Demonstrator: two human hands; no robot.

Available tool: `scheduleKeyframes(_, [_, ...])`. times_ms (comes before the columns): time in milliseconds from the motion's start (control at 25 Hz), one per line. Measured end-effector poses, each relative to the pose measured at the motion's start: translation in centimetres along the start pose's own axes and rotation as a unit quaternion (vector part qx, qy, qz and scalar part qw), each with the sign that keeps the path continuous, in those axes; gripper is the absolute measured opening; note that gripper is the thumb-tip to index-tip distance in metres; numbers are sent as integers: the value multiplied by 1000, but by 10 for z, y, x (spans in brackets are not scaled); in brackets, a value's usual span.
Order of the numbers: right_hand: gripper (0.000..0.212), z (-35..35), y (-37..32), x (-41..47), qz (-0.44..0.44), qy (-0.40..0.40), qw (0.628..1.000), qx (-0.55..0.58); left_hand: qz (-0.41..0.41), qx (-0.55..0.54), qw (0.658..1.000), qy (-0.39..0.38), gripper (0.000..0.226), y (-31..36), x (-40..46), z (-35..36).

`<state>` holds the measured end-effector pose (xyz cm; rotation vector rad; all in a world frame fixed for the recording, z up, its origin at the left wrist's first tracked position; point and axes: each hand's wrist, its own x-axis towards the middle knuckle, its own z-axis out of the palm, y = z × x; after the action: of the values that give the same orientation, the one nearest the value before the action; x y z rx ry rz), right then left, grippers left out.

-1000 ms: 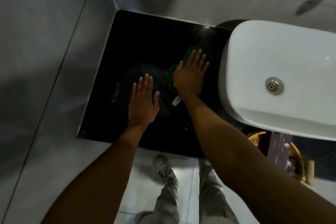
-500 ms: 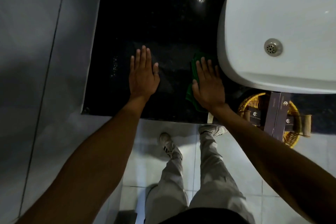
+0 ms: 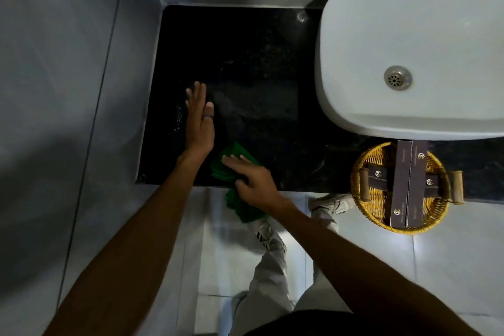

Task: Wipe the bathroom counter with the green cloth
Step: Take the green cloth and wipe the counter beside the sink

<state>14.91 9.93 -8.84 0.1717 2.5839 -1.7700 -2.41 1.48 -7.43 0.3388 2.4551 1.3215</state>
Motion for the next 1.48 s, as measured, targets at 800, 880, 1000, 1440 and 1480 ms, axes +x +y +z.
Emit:
scheduleKeyframes(800, [61,-115,19,95,121,150,967,-165,-177,-198,964,29,59,23,-22,35])
scheduleKeyframes(880, [62,-131,45,116,117,126,907,-384,-18,157,986,-46,75,22,-3,42])
scheduleKeyframes(1000, [65,-138,80,128,117,71,878,-458,58,430,898,-69,77,7,6,61])
scheduleKeyframes(1440, [75,-148,90,166,193,-35,895,-401,117,398,909,-49,74,18,-122,167])
scheduleKeyframes(1480, [75,-148,91,166,193,-33,898,-395,141,384,910,-69,71,20,-124,174])
